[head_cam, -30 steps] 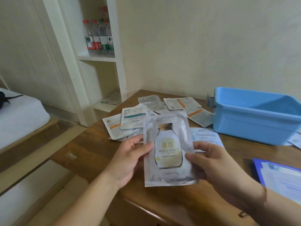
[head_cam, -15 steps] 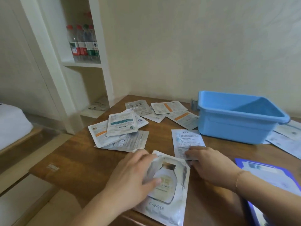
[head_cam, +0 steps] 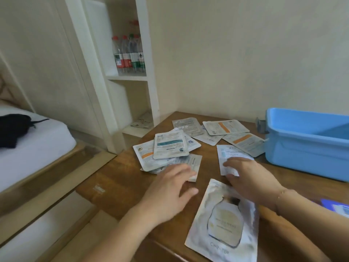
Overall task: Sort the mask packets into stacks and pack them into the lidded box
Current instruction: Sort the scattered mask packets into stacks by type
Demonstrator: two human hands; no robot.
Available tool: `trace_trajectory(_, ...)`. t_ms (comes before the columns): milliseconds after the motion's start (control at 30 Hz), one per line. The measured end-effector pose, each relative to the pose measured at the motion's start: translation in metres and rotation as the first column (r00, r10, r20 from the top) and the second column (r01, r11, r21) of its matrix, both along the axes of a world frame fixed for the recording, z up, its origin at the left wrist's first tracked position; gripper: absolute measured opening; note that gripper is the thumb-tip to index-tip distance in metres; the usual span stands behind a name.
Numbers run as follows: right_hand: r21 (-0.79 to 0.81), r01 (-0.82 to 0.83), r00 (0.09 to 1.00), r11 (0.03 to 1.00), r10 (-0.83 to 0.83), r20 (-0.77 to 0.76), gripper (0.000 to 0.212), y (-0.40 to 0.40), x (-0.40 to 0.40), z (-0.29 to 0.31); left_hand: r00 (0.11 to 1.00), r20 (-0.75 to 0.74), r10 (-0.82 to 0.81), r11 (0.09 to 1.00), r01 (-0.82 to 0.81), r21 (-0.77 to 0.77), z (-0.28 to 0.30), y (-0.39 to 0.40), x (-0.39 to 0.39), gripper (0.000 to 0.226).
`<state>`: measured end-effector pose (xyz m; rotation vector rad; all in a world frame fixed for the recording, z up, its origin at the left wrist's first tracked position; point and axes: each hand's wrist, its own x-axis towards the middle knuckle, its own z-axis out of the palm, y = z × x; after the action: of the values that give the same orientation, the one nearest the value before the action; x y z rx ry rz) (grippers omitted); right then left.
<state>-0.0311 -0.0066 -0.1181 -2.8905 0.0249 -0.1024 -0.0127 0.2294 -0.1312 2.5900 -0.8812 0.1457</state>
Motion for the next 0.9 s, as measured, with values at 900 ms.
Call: trace_trajectory(900, -0.324, -0.398, 0.673, 0.858, 0.513, 0.533, 0.009, 0.064, -0.023, -0.003, 0.985, 0.14, 0.098, 0.922, -0.037, -0.386, -0.015, 0.084, 0.037, 0.027)
